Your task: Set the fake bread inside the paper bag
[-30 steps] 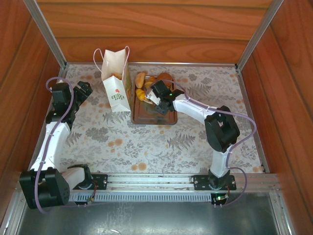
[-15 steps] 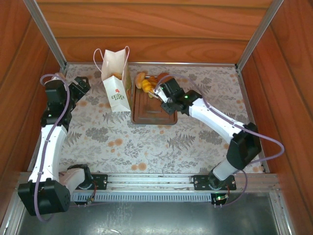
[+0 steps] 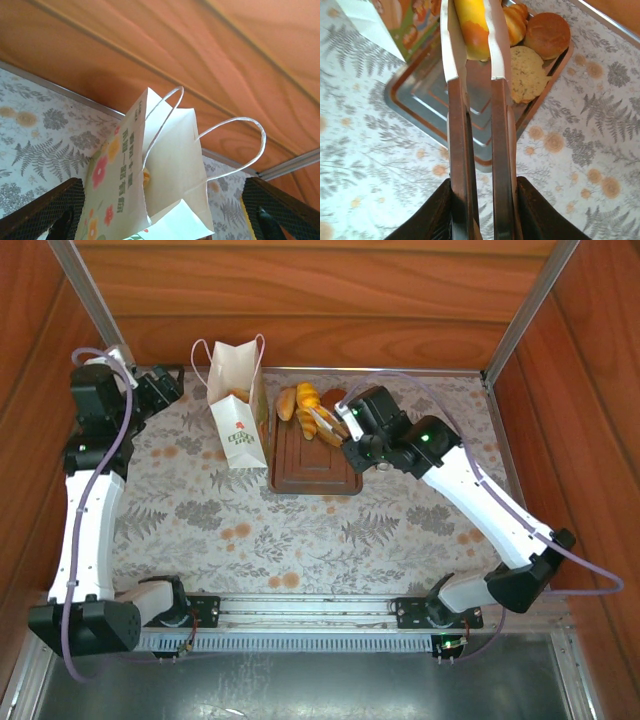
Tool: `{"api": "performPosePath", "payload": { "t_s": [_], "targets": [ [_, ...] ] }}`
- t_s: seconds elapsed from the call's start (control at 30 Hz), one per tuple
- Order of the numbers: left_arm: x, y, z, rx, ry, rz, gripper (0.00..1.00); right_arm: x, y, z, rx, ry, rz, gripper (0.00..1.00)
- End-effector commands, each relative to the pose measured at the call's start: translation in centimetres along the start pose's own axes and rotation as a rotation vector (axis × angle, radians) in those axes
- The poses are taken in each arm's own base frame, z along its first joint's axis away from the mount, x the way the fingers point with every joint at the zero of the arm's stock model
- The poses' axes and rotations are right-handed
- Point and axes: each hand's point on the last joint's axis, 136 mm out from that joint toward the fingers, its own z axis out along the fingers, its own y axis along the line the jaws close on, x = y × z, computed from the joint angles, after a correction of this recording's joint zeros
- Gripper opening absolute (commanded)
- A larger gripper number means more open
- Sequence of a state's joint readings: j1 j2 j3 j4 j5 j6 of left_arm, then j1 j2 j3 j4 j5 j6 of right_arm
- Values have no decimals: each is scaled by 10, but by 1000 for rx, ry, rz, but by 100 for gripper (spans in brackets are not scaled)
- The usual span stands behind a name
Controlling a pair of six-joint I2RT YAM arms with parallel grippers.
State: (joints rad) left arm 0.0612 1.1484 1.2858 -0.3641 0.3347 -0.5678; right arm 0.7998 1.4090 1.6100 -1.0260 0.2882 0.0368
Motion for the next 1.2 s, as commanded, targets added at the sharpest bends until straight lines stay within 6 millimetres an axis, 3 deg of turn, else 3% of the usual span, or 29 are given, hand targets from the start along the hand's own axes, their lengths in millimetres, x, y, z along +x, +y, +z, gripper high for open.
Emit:
{"api": "performPosePath", "payload": {
  "t_s": [0.0,0.3,0.6,0.77,0.97,1.17],
  "targets": [
    [14,-2,9,-6,75,41,86,2,8,-30,-64,9,113,32],
    [27,8,38,-55,188,101,84,-13,7,-66,-45,13,106,32],
    [35,10,61,-45,296,116,84,-53,18,-93,-37,-32,13,32],
    [38,21,73,-84,325,125,84,-82,41,-91,-106,-77,-19,32],
    [48,27,89,-79,381,88,76,-118,64,-85,-203,-195,3,32],
    [53,34,101,-94,401,75,69,-151,84,-66,-261,-274,-1,33]
  ]
}}
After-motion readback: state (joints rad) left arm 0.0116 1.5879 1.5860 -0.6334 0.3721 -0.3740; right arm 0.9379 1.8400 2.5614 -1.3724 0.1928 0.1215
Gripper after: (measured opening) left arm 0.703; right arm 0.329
